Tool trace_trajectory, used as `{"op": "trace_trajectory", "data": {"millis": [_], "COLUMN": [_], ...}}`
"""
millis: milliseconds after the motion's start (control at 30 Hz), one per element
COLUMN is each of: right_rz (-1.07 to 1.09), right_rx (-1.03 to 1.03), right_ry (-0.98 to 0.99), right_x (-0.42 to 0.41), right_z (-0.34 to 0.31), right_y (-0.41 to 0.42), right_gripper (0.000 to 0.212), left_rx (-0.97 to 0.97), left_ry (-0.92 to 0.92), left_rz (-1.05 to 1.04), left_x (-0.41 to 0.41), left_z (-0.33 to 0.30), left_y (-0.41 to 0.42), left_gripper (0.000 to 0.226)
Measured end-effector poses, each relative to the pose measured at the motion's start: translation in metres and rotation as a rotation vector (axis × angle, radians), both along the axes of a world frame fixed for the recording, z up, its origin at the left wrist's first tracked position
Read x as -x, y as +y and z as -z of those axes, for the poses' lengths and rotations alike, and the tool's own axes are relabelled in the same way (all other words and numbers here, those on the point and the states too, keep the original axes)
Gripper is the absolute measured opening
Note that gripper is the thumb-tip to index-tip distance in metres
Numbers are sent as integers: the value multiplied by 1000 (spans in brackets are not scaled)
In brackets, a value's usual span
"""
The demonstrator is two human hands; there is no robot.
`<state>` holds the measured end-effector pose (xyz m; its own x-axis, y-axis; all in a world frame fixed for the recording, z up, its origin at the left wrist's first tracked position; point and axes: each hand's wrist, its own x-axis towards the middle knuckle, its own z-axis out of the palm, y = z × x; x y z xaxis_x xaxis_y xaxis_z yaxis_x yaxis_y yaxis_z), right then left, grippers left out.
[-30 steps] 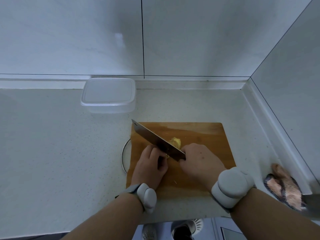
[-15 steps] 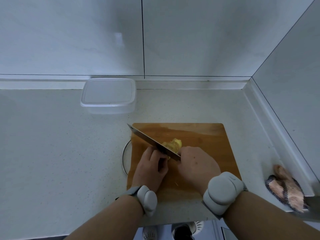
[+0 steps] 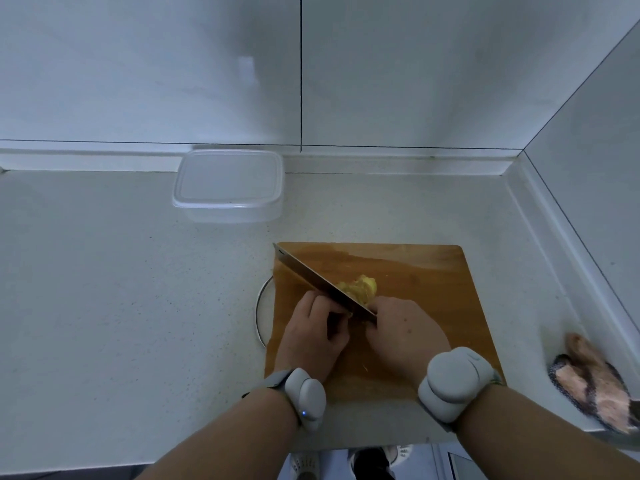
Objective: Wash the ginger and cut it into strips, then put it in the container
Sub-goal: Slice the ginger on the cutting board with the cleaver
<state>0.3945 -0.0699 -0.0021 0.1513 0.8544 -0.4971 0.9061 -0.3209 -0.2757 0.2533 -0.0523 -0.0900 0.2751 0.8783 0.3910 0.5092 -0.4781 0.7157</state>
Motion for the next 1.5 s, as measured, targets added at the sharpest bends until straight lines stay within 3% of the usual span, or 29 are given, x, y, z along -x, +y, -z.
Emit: {"op": "trace_trajectory", "data": {"millis": [500, 1333, 1500], "right_rz": [3, 2, -8], "right_rx": [-26, 5, 4], "right_ry": [16, -53, -54], "right_x": [-6, 6, 8], "right_z": [-27, -9, -5], "right_y": [-9, 2, 5], "right_gripper": [19, 14, 18], "left_rx": [-41, -19, -31], "left_ry": [32, 52, 63], "left_rz": [-10, 5, -5], "left_x": [-1, 0, 0], "left_z": [0, 1, 2], "left_y": [-1, 0, 0], "left_gripper": [21, 13, 23]}}
